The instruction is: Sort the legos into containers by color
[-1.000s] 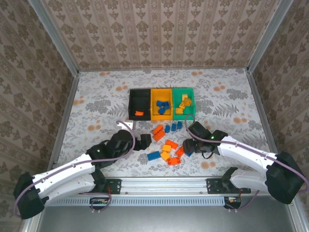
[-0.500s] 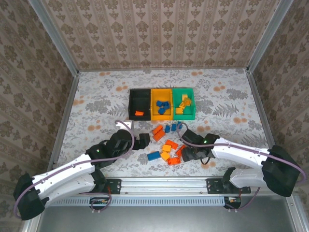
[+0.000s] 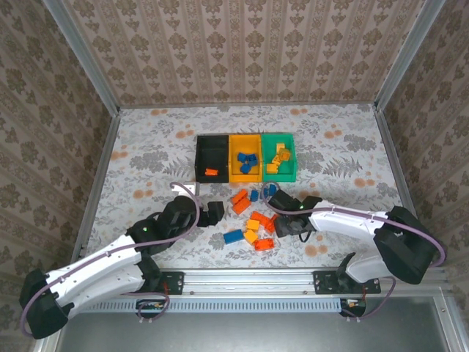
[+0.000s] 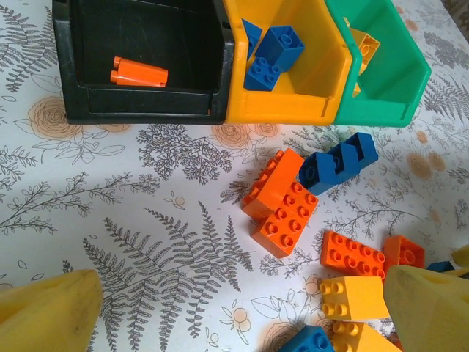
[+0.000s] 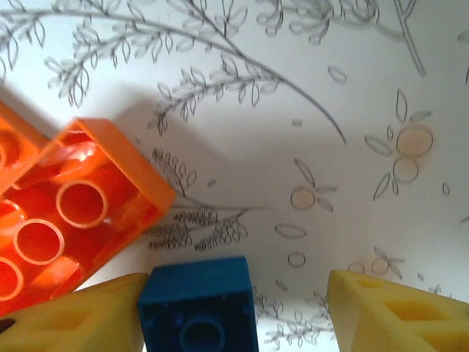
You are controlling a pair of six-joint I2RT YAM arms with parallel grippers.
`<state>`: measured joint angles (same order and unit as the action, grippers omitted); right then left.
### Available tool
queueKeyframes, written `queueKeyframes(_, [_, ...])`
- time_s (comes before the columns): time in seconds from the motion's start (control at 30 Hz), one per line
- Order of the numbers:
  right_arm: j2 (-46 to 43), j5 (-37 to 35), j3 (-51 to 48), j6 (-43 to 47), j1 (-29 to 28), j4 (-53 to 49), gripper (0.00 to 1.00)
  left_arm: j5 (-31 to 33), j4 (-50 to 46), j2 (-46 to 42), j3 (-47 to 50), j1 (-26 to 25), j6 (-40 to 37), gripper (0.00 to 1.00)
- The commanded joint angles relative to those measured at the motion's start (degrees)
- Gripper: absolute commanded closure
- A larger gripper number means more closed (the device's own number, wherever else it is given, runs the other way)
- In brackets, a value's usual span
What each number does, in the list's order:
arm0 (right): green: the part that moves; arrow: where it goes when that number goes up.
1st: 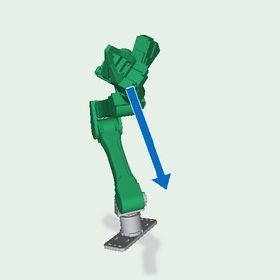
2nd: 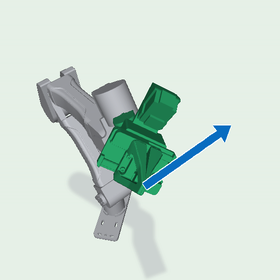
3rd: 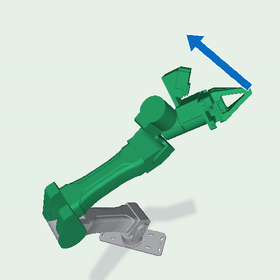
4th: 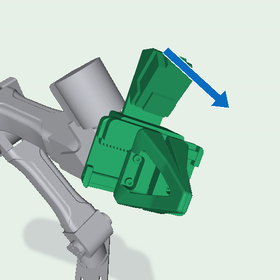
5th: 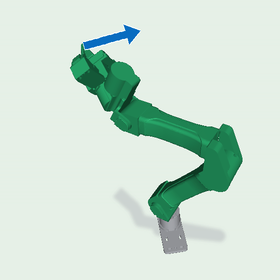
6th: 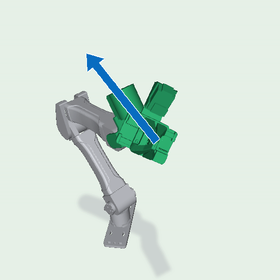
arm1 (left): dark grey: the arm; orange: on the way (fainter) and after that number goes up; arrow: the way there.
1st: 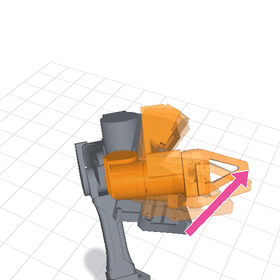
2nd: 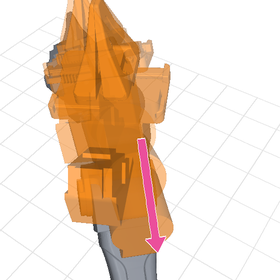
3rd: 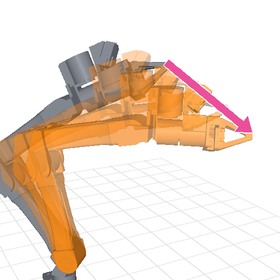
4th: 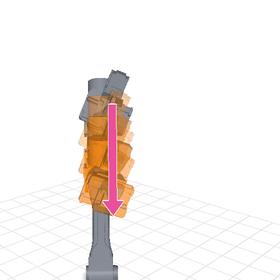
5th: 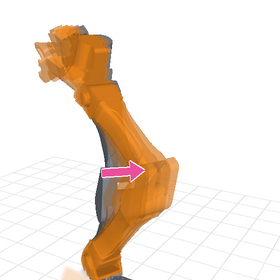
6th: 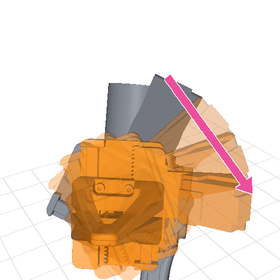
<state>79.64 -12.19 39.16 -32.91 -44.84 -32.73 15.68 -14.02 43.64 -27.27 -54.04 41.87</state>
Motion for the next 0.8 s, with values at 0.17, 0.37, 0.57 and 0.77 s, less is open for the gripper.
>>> queueKeyframes(0.17, [0.5,2.7,-1.3,0.5,0.9,1.4,0.45,-0.7,-0.5,-0.8,1.3,1.0,0.9,0.00])
queueKeyframes(0.37, [-2.7,3.8,-1.9,-0.3,1.0,0.2,0.62,-0.7,-0.7,-0.8,1.8,1.8,1.1,0.00])
queueKeyframes(0.57, [-9.4,3.4,4.7,2.5,1.0,-4.6,0.67,0.2,-2.7,-2.0,1.7,2.2,1.2,0.00])
queueKeyframes(0.77, [-2.0,7.1,19.1,4.6,0.1,-0.4,0.67,1.8,-5.1,-4.9,2.3,2.2,2.6,0.00])
